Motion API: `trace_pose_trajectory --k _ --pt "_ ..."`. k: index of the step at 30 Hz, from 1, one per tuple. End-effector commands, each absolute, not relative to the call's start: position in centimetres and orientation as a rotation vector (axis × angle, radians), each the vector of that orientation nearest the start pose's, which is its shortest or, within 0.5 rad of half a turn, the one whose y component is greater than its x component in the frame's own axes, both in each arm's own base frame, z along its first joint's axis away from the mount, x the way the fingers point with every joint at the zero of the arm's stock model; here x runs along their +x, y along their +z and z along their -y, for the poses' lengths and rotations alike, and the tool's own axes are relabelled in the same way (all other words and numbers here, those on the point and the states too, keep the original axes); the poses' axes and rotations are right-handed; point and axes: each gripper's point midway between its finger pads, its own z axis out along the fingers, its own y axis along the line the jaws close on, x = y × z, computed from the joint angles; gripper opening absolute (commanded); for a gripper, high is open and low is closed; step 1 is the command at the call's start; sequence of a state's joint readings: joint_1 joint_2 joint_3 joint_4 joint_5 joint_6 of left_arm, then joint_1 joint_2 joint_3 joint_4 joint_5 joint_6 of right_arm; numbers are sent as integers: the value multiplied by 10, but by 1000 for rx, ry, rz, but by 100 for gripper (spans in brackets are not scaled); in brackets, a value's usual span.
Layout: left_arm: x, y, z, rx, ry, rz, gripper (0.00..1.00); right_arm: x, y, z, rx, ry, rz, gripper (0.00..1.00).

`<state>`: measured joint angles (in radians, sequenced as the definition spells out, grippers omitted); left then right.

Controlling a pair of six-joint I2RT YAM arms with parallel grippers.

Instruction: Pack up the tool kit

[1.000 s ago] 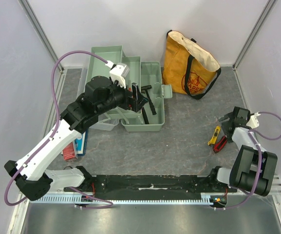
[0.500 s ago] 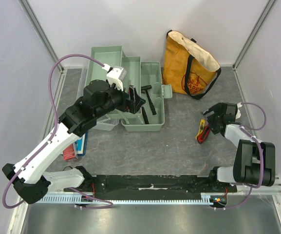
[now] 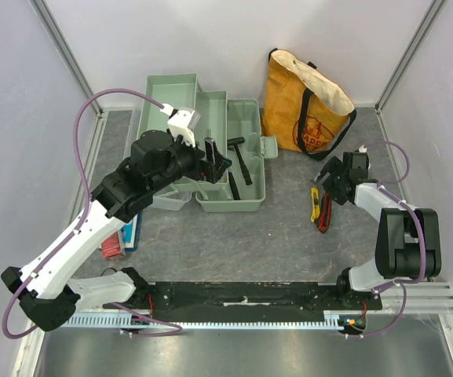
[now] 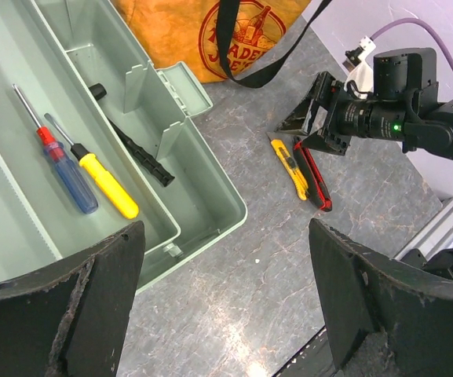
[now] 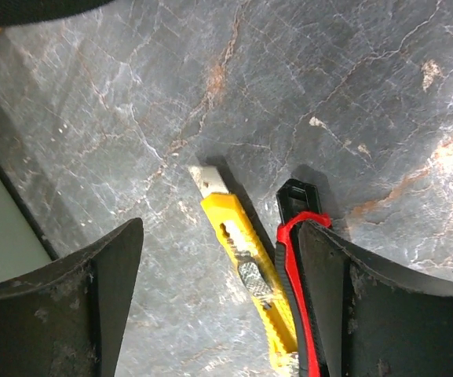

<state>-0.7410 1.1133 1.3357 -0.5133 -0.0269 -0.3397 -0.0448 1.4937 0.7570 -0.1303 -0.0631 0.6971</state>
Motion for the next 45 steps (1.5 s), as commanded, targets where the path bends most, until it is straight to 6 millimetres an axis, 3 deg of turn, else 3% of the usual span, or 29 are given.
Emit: trace_pose_trajectory --k 1,4,9,14,19,22,24,28,31,40,43,45 --pt "261 371 242 361 -694 -1812 90 353 51 -16 721 263 -2375 86" --pt "261 371 243 365 -700 -1814 90 348 65 -17 682 247 -2350 84" --pt "258 373 246 375 -722 -1811 90 325 68 11 681 8 -2374 80" --pt "258 375 248 381 -734 -1807 90 299 47 15 732 -47 -2431 73" --pt "258 377 250 384 -744 -1803 90 295 24 -4 719 71 -2503 57" --pt "254 375 254 401 -776 -1810 90 295 16 -4 718 62 -2523 40" --pt "251 371 259 419 -803 -1822 90 292 10 -2 721 43 -2540 36" --pt "248 370 263 431 -829 -1826 89 287 -1 -1 725 23 -2577 37" --pt "247 374 263 437 -833 -1815 90 284 -8 -5 693 1 -2604 45" --pt "246 381 258 427 -824 -1795 90 282 -13 -7 660 -88 -2635 53" --pt "246 383 256 418 -817 -1790 90 282 -15 -10 652 -93 -2644 48" --pt "247 383 255 413 -811 -1792 90 283 -15 -10 651 -101 -2641 36"
